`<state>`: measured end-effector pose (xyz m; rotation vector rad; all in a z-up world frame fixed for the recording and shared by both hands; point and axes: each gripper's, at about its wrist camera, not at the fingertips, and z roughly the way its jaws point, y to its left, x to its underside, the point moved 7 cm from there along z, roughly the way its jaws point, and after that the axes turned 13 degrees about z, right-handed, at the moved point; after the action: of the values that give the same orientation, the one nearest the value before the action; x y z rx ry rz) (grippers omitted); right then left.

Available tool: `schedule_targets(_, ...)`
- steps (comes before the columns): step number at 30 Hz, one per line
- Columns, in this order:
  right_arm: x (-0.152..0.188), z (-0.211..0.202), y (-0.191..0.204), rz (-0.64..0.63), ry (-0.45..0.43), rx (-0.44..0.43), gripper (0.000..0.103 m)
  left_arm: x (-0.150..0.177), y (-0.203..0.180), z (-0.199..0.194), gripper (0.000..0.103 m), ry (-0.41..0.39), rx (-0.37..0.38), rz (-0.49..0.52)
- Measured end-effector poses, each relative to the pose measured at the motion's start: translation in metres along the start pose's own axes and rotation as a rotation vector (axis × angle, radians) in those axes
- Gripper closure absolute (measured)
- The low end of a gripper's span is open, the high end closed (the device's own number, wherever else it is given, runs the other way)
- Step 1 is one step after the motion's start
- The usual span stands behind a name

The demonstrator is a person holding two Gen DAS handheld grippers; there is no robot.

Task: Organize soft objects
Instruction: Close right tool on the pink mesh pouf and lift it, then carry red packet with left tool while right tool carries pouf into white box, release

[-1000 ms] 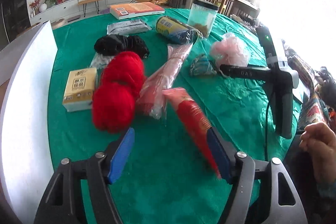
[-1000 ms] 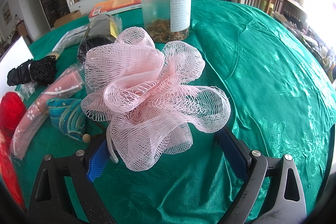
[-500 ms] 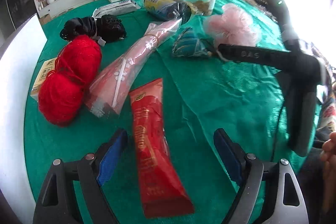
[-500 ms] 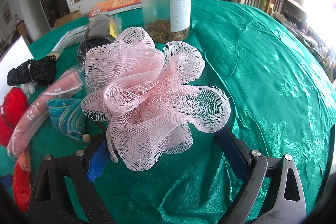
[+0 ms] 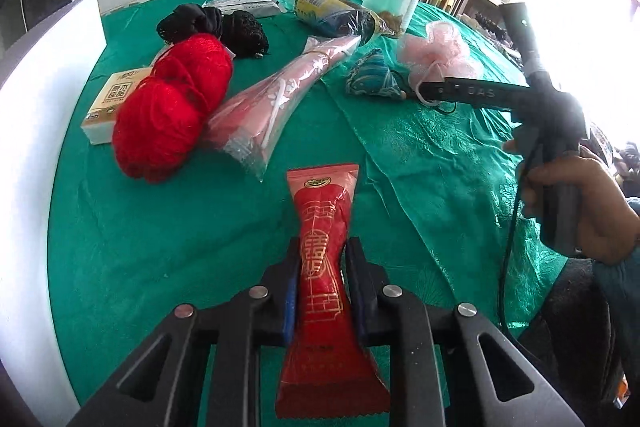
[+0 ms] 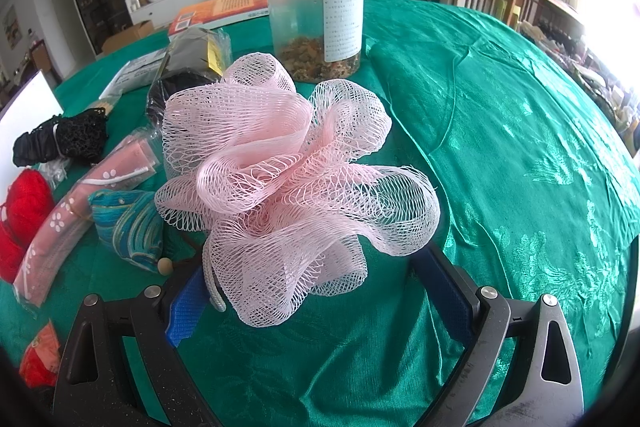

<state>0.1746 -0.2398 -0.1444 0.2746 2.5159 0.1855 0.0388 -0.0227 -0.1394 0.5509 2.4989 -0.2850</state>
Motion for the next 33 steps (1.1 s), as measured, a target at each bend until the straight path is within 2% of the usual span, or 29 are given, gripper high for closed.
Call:
schedule_targets(2,0.001,-0.013,-0.006,0.032,0.057,-0.095,0.009,0.002,0.004,-0.001,0.082,-0.005,0.005,-0.005)
schedule_targets(3,-0.001,-0.023,-0.011,0.063,0.058,-0.116,0.009,0.003,0.005,0.000,0.082,-0.005,0.005,-0.005)
schedule_targets(5,-0.011,-0.041,-0.016,0.079,0.043,-0.131,0.008,0.005,0.005,0.004,0.082,0.001,0.012,-0.002)
schedule_targets(8,-0.026,-0.048,-0.004,0.015,0.063,-0.130,0.008,0.005,0.003,0.004,0.082,-0.006,0.020,0.001)
schedule_targets(10,-0.034,-0.038,0.002,-0.035,0.064,-0.075,0.008,0.006,0.004,0.003,0.082,-0.004,0.030,-0.008)
schedule_targets(12,-0.037,-0.020,0.002,-0.012,0.088,-0.096,0.010,0.008,0.006,0.002,0.082,-0.002,0.038,-0.017)
schedule_targets(13,-0.034,-0.008,0.001,0.016,0.136,-0.129,0.018,0.008,0.007,-0.001,0.082,-0.004,0.042,-0.021)
schedule_targets(14,-0.030,0.002,-0.001,0.041,0.189,-0.145,0.071,0.009,0.008,-0.004,0.082,-0.011,0.048,-0.024)
schedule_targets(15,-0.029,0.005,-0.005,0.073,0.203,-0.141,0.088,0.008,0.009,-0.008,0.082,-0.024,0.058,-0.029)
schedule_targets(17,-0.034,-0.013,-0.011,0.133,0.132,-0.170,0.085,0.006,0.010,-0.018,0.082,-0.055,0.084,-0.041)
schedule_targets(19,-0.041,-0.040,-0.016,0.138,0.056,-0.165,0.085,0.001,0.011,-0.028,0.082,-0.084,0.105,-0.055)
schedule_targets(25,-0.062,-0.125,-0.003,0.048,-0.141,-0.168,0.085,-0.021,0.025,-0.066,0.082,-0.182,0.144,-0.124)
schedule_targets(28,-0.070,-0.155,0.012,0.017,-0.209,-0.177,0.085,-0.031,0.040,-0.093,0.082,-0.234,0.109,-0.145)
schedule_targets(33,-0.063,-0.180,0.068,-0.052,-0.219,-0.293,0.085,-0.039,0.085,-0.144,0.082,-0.306,-0.020,-0.170)
